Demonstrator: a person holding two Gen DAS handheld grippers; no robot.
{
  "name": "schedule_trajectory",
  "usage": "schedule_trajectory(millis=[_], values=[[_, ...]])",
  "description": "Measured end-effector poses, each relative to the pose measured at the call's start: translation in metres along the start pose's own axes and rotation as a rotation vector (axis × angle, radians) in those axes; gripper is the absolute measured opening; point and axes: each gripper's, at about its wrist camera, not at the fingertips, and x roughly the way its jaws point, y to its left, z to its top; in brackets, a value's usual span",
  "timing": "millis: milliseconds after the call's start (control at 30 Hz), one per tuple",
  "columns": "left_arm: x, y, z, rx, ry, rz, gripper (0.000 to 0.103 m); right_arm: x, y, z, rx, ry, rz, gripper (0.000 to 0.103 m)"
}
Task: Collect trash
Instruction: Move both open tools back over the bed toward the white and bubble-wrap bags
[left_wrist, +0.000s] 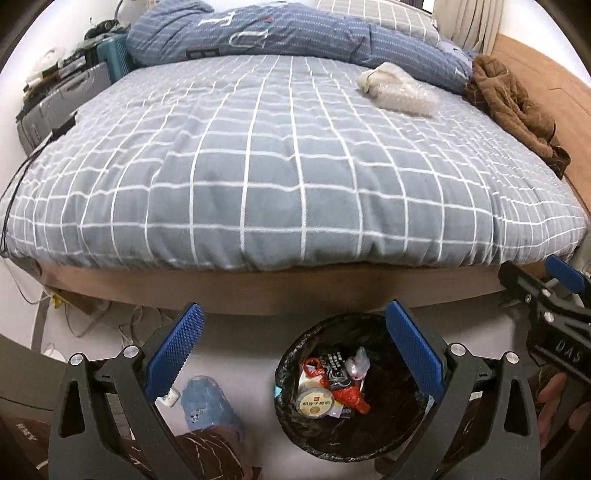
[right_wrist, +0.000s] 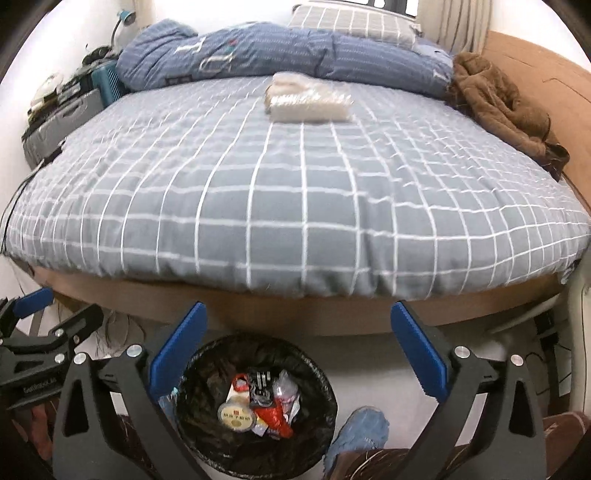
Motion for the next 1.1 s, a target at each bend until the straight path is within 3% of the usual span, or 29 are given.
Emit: schedule_trajectory(millis=[500,1100], values=[[0.004,-0.021,0.068,0.032,-0.086,-0.013,0.097,0.006,-0.031,0.050,0.030,-0.093,-0.035,0.095],[0.059,-0.024,0.169,0.035,-0.133,0.007,0.097,0.066,-0.038,0.143,-0.003,-0.119,-0.004,0.095]])
